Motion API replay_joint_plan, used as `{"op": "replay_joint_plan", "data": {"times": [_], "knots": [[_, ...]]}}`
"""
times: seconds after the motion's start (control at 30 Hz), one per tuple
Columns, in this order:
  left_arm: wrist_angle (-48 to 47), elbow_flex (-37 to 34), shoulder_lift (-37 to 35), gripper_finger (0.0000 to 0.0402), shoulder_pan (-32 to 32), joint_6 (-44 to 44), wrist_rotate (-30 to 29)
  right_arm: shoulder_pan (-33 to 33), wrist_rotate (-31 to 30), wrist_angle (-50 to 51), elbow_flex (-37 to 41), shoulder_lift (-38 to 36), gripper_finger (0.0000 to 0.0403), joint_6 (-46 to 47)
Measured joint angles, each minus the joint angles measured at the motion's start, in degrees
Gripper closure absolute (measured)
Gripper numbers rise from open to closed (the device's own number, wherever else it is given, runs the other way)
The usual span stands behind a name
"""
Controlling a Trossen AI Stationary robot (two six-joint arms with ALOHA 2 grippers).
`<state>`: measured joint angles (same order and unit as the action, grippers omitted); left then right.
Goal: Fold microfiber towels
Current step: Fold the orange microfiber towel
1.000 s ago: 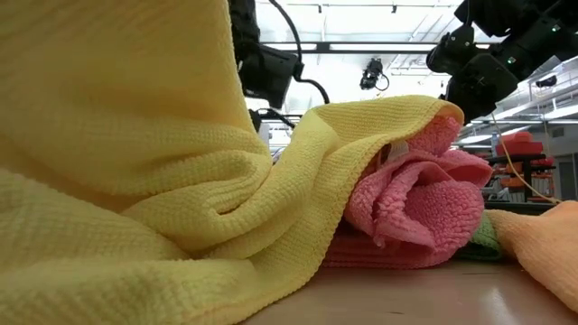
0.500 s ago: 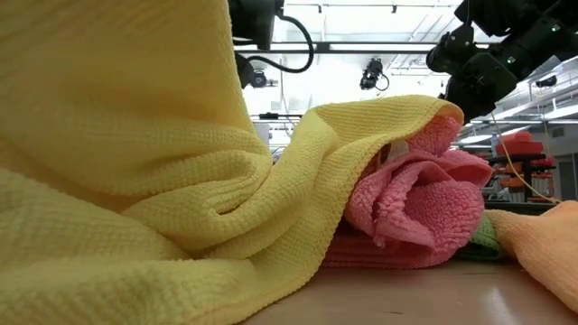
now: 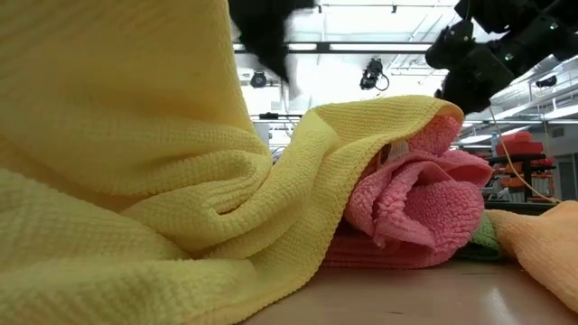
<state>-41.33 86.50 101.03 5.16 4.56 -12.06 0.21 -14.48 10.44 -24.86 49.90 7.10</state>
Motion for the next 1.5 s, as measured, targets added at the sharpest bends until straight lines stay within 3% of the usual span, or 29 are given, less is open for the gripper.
{"op": "replay_joint_plan", "data": {"times": [0.13,0.23,0.43,0.57,0.67,0.93,1.17,1.5], "knots": [[18.5,0.2,-0.7,0.0302,2.8,12.5,-3.3,0.0,2.6,-2.6,-3.2,0.0,0.0272,0.3],[22.1,0.2,-1.1,0.0317,3.6,18.5,-3.2,0.0,3.9,-2.9,-8.0,-0.1,0.0272,-1.2],[21.9,-4.7,-1.4,0.0349,2.4,18.6,-3.3,0.0,6.9,-7.0,-16.5,-0.1,0.0272,-8.8],[22.2,-8.9,-1.7,0.0365,1.7,16.9,-2.7,0.0,13.5,-16.6,-16.7,0.3,0.0272,-13.3],[19.9,-10.4,-1.6,0.0374,1.6,17.0,-2.7,0.0,16.7,-17.6,-16.6,1.7,0.0272,-14.4],[19.6,-11.6,-1.6,0.0388,1.4,17.1,-2.6,0.0,16.9,-18.5,-16.5,7.0,0.0272,-13.1],[31.5,-16.1,-1.6,0.0376,1.2,17.6,0.7,0.0,16.9,-18.5,-16.5,10.7,0.0272,-15.0],[35.5,-16.4,-1.5,0.0391,-0.5,16.7,0.1,0.0,17.5,-18.5,-16.5,13.5,0.0272,-16.2]]}}
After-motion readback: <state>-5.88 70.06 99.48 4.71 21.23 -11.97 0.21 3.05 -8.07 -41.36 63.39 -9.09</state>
